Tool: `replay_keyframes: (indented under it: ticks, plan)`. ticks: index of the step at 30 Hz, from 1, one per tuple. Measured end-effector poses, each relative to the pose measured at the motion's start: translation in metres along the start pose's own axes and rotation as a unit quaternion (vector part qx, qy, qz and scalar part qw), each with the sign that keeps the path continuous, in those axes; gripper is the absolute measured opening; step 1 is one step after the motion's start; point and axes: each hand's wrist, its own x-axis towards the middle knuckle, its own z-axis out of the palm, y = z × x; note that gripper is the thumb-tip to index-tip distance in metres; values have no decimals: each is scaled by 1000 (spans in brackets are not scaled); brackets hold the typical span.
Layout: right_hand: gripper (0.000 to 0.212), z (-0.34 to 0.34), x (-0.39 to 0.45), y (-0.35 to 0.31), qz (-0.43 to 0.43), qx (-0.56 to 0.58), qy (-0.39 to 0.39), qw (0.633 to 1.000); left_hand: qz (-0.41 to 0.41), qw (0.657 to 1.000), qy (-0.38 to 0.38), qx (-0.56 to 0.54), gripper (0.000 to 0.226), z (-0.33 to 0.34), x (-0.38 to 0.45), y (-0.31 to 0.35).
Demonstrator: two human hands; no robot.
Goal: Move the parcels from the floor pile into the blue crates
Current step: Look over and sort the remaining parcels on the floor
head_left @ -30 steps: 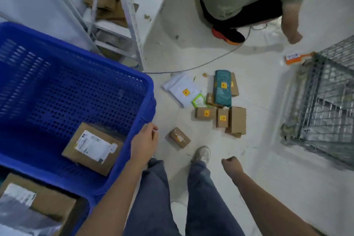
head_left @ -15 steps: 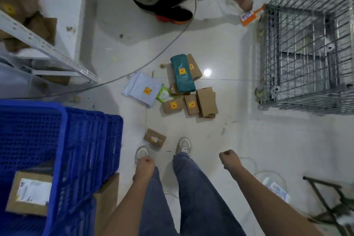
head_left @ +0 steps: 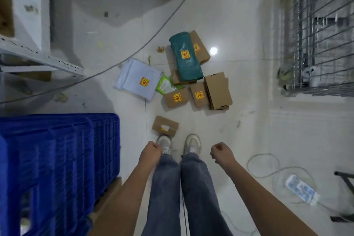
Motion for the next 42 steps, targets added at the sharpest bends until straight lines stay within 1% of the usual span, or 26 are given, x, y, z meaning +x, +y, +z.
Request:
replay_keyframes:
  ticks: [2, 3, 5, 7, 8, 10, 12, 13, 14, 17, 20, 22, 24, 26, 27, 28, 30, 32, 33, 35, 36, 38, 40, 42]
  plan:
    - [10, 26, 34, -1, -6, -9, -18, 1000, -4, 999, -16, 40, 5, 5, 43, -5]
    - [9, 40, 52, 0, -4, -11, -24, 1000, -2, 998, -24, 60, 7, 9, 64, -10]
    - [13, 70, 90, 3, 0, -3, -36, 999, 8, 996, -35, 87, 20, 16, 104, -20]
    - [26, 98, 130, 9, 6, 4, -50, 999, 24, 990, -55, 131, 27, 24, 144, -30]
    - [29, 111, 148, 13, 9, 0, -59, 998, 29, 985, -64, 155, 32, 27, 163, -35]
    - [26, 134, 184, 21, 21, -8, -77, 997, 39, 981, -66, 179, 42, 34, 200, -43]
    - [16, 151, 217, 29, 40, -8, -87, 995, 48, 984, -48, 167, 48, 41, 236, -45]
    - [15, 158, 232, 31, 50, -1, -87, 995, 47, 986, -39, 154, 51, 45, 254, -45]
    - [18, 165, 246, 32, 59, 10, -86, 994, 41, 989, -30, 142, 56, 48, 270, -45]
    - [35, 179, 278, 29, 86, 52, -86, 991, 23, 994, -5, 106, 71, 59, 312, -46]
    - [44, 190, 303, 24, 111, 75, -109, 985, 20, 998, 15, 54, 74, 69, 344, -42]
    - [47, 200, 317, 20, 113, 62, -126, 984, 1, 999, 19, 36, 72, 72, 359, -37]
    - [47, 211, 325, 15, 109, 40, -142, 983, -21, 1000, 2, 16, 67, 74, 369, -35]
    - [42, 221, 328, 6, 118, 42, -155, 980, -31, 999, -27, -35, 59, 75, 371, -33]
    - [38, 226, 327, 3, 129, 51, -157, 978, -28, 997, -29, -65, 54, 75, 369, -32]
    - [38, 229, 326, 0, 128, 61, -154, 978, -17, 996, -17, -87, 50, 76, 367, -31]
    - [51, 232, 321, 0, 87, 77, -123, 986, 0, 992, 30, -120, 47, 74, 361, -30]
    - [62, 230, 309, -1, 33, 110, -75, 991, -5, 981, 67, -179, 45, 68, 349, -26]
    - [66, 227, 301, -3, 19, 130, -55, 990, -8, 975, 81, -207, 42, 63, 342, -24]
    - [64, 218, 281, -7, 15, 164, -30, 986, -17, 961, 92, -259, 34, 51, 324, -17]
    - [58, 213, 269, -11, 14, 180, -24, 983, -19, 952, 90, -291, 30, 44, 313, -13]
    - [43, 201, 240, -24, 7, 208, -25, 978, -7, 933, 93, -347, 22, 28, 289, -4]
    - [43, 186, 207, -42, 4, 235, -38, 971, 25, 915, 101, -389, 13, 8, 256, 6]
    - [42, 167, 172, -66, 12, 250, -98, 963, 66, 897, 87, -428, 1, -13, 218, 13]
